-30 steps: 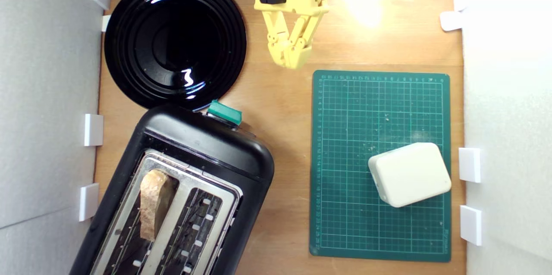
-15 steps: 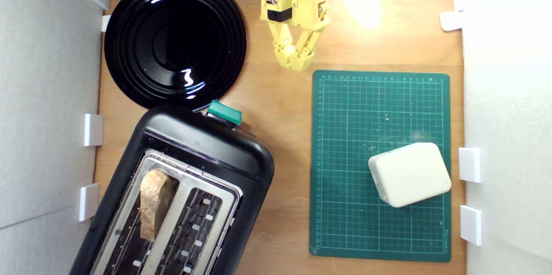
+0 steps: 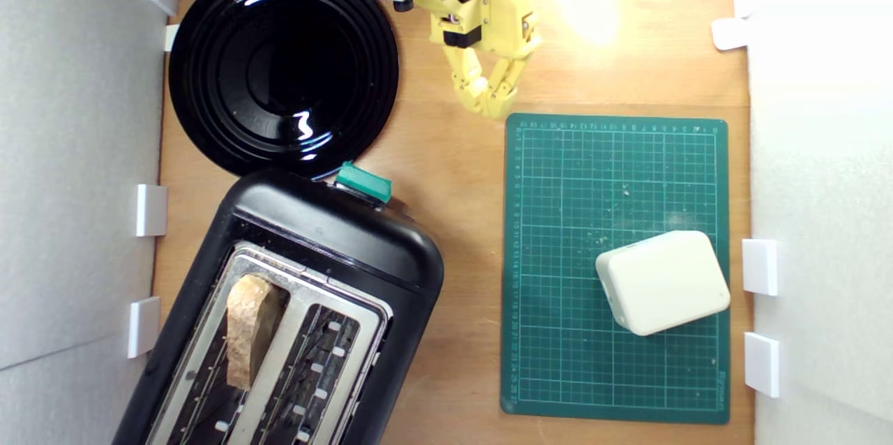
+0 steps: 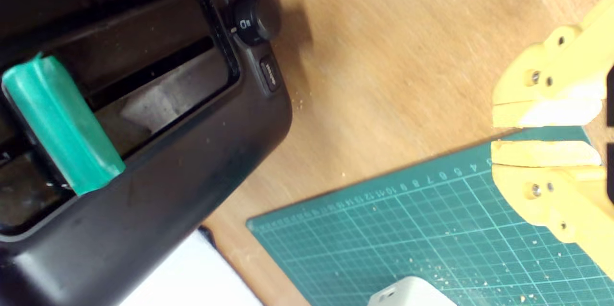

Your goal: Pick bread and place in toaster

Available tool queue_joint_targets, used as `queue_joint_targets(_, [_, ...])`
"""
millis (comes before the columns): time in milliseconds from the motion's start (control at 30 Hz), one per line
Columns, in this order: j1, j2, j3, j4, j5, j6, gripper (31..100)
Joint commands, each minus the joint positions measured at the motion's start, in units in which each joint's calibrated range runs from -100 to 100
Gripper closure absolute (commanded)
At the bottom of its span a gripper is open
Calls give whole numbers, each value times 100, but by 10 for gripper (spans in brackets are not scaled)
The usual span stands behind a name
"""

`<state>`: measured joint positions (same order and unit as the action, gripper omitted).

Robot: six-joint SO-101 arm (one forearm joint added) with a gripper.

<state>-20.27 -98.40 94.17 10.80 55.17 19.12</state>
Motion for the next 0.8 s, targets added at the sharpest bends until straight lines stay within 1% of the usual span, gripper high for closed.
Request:
queue_joint_targets(0, [-92,-35,-26,-236,-278,115,795])
queue_joint_targets(100, [-84,-51,147,-626,-295,387,795])
queue_joint_targets(167, [-35,-51,210,-744,-312,471,795])
queue_joint_targets(267, [-27,-60,310,-817,-329,513,795])
queue_joint_targets(767, [-35,-68,428,-826,-329,492,795])
